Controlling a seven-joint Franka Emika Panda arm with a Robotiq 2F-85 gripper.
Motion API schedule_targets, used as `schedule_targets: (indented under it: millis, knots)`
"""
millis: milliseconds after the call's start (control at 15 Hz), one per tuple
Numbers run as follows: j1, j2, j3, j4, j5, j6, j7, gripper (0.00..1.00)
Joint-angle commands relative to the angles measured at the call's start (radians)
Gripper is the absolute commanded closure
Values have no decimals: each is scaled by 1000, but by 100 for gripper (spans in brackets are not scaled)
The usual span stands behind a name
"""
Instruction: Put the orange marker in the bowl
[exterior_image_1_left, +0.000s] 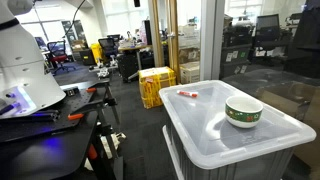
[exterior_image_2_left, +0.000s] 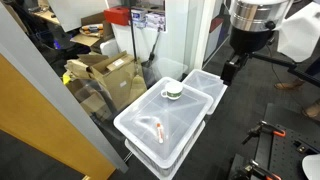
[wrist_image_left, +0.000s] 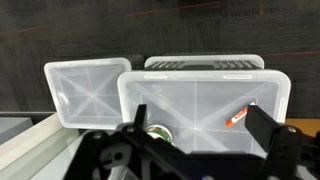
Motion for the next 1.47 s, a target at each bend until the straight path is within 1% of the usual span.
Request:
schedule_targets:
  millis: [0, 533, 733, 933, 1133, 1400]
  knots:
    - [20, 2, -18, 2, -8, -3, 7, 0]
    - [24, 7, -14, 4, -9, -5, 12, 0]
    - [25, 27, 3, 3, -9, 51, 71, 0]
    - [25, 71, 21, 6, 3, 159, 181, 0]
    - [16, 129, 47, 8, 3, 293, 332, 0]
    - [23, 231, 73, 21, -18, 463, 520, 0]
